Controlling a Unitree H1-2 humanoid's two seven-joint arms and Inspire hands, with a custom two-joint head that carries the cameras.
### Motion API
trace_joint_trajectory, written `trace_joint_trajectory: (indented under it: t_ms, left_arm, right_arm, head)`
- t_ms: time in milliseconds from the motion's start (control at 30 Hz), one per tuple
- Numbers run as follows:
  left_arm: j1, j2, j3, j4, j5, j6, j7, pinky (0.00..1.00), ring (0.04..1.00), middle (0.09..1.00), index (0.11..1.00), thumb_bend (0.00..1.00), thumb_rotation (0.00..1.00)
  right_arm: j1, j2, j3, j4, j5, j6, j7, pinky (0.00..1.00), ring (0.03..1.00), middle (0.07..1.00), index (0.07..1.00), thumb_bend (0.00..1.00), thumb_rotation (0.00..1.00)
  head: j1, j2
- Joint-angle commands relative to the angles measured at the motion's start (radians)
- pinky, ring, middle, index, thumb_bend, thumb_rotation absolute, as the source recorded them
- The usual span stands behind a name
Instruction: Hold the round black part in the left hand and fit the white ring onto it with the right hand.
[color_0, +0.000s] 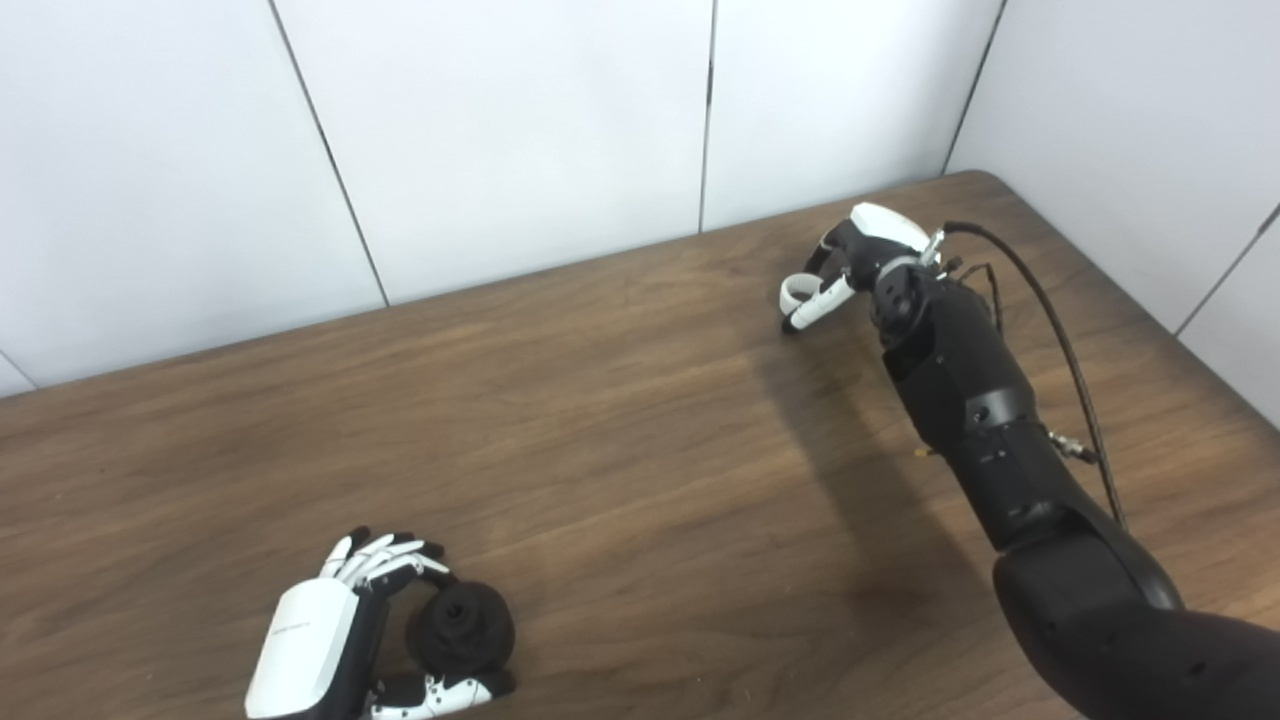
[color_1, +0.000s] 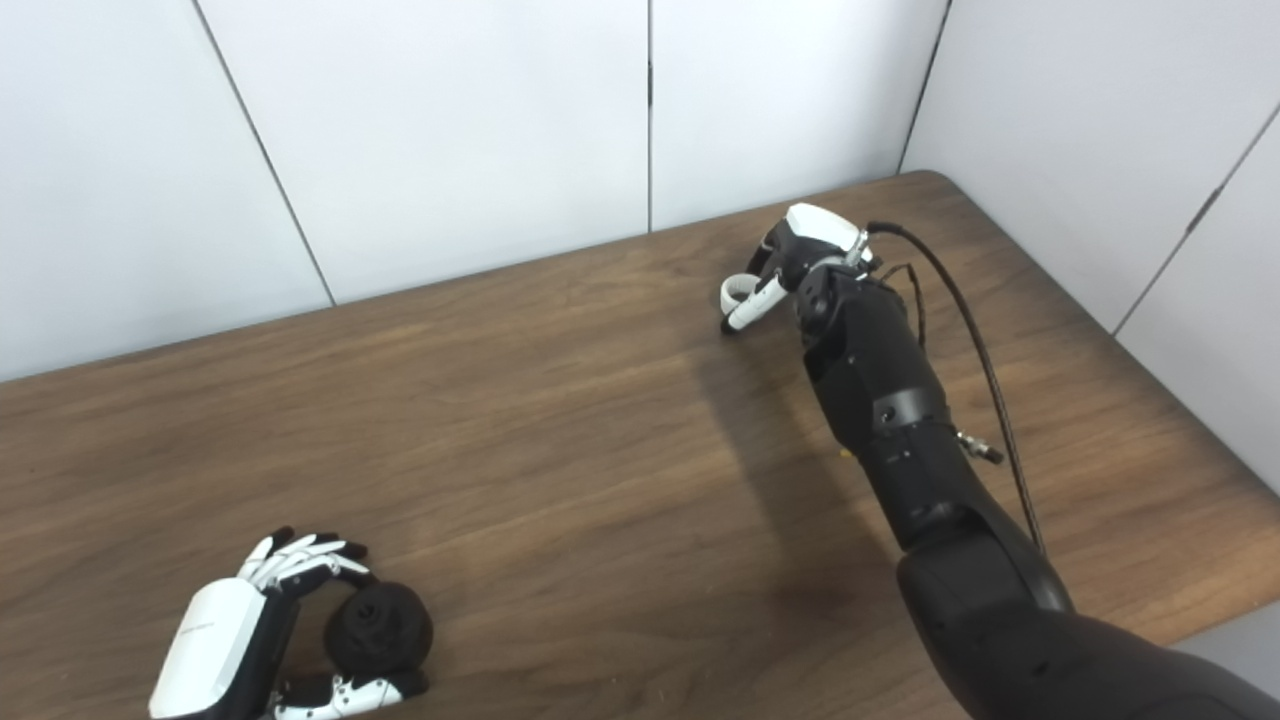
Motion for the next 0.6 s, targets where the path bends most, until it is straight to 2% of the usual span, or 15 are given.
trace_joint_trajectory:
  t_ms: [0, 133, 567]
  left_arm:
    - [-0.002, 0.0, 0.004, -0.005, 0.01, 0.006, 0.003, 0.96, 0.84, 0.756, 0.484, 0.52, 0.05]
    - [-0.002, -0.003, 0.005, -0.009, 0.012, 0.011, 0.0, 0.96, 0.843, 0.758, 0.485, 0.52, 0.05]
    - [0.001, -0.009, 0.005, -0.021, 0.019, 0.016, -0.003, 0.96, 0.845, 0.759, 0.484, 0.52, 0.05]
  right_arm:
    - [-0.018, -0.037, 0.016, -0.013, 0.015, -0.003, -0.051, 1.0, 1.0, 0.906, 0.491, 0.53, 0.14]
    - [-0.01, -0.057, 0.047, -0.013, 0.048, -0.003, -0.08, 1.0, 1.0, 0.87, 0.486, 0.52, 0.13]
    - [0.016, -0.103, 0.091, -0.048, 0.067, -0.002, -0.047, 1.0, 1.0, 0.862, 0.485, 0.52, 0.13]
  head:
    - [-0.001, 0.002]
    - [0.002, 0.007]
    - [0.025, 0.02]
